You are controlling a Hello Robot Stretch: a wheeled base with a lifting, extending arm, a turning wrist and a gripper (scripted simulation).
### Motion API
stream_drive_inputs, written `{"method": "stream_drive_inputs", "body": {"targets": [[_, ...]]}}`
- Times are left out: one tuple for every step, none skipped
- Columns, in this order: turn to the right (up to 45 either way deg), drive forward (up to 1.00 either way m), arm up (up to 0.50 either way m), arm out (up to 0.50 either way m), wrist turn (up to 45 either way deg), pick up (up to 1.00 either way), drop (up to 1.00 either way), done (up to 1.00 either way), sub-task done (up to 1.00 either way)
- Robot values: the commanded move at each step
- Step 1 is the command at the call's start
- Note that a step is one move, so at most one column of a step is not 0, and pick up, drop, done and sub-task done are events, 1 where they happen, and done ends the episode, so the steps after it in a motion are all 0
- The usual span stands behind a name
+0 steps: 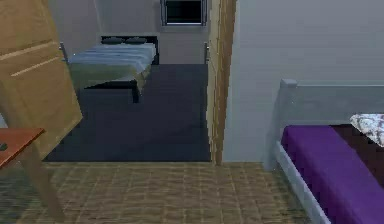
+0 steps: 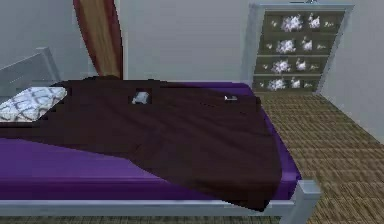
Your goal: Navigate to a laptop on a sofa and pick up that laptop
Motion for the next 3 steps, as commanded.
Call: {"method": "stream_drive_inputs", "body": {"targets": [[-9.0,0.00,0.00,0.00,0.0,0.00,0.00,0.00,0.00],[0.0,1.00,0.00,0.00,0.0,0.00,0.00,0.00,0.00],[-6.0,0.00,0.00,0.00,0.0,0.00,0.00,0.00,0.00]]}}
